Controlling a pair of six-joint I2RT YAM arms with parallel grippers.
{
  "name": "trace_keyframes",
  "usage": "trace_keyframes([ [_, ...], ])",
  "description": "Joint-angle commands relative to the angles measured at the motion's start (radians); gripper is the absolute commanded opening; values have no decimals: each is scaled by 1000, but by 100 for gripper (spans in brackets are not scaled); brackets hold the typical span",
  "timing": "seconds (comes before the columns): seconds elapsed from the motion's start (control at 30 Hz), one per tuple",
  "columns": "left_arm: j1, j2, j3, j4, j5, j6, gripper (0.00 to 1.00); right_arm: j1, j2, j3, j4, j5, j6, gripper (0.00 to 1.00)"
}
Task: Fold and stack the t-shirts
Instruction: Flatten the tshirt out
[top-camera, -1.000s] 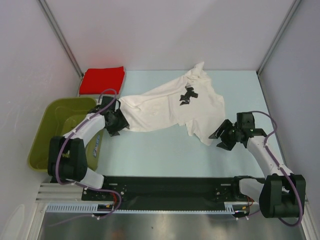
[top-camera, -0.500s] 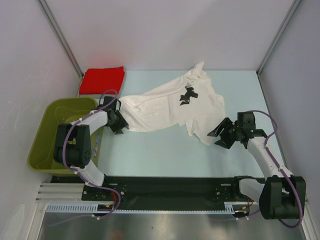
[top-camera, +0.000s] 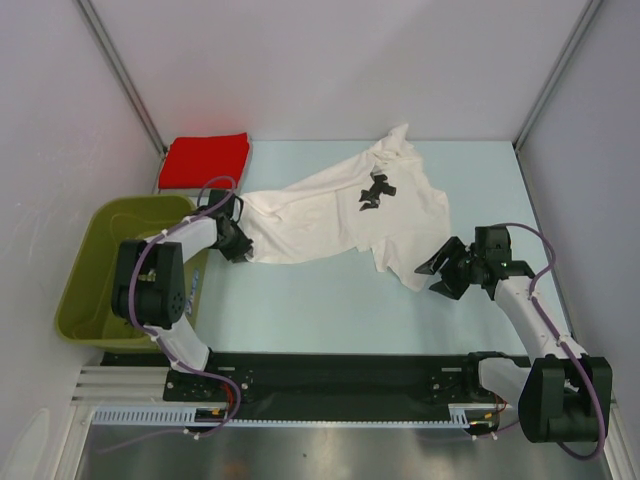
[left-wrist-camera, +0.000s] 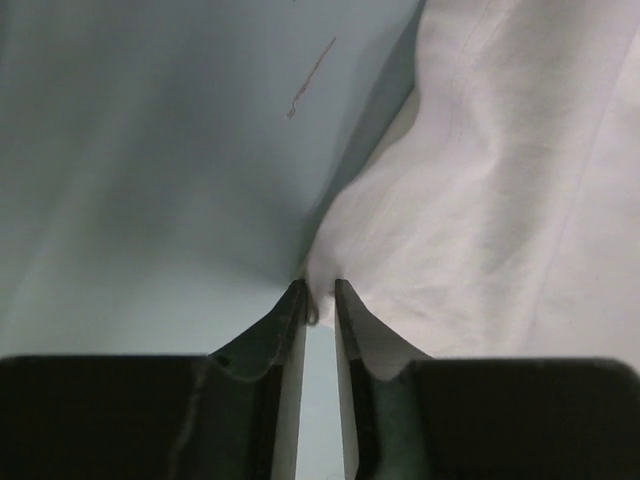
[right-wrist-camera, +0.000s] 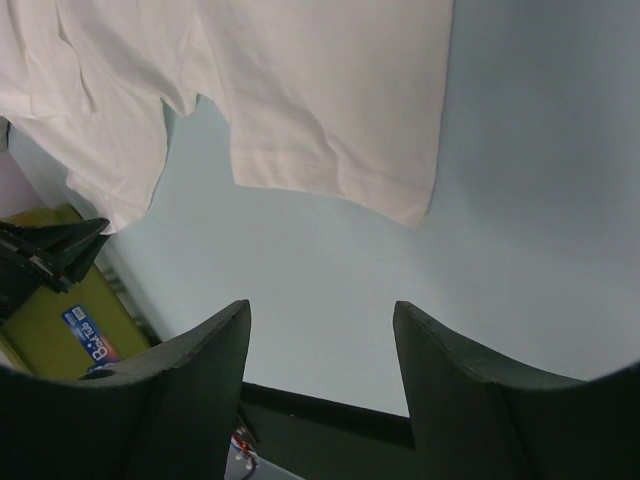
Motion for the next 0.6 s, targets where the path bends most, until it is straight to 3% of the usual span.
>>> trace_keyframes([
  [0.0, 15, -8, 28, 6, -6, -9, 20, -3, -11, 3, 6, 13, 10, 65],
  [0.07, 15, -18, 28, 6, -6, -9, 14, -3, -1, 2, 5, 14, 9, 65],
  [0.1, 15, -20, 40, 5, -6, 3, 0, -3, 0, 2, 5, 16, 9, 65],
  [0.37, -24, -106, 160, -67, -16, 115, 0, -3, 72, -1, -105, 79, 4, 74],
  [0.57, -74, -161, 175, -101, 30, 160, 0, -3, 84, -26, -84, 73, -8, 70],
])
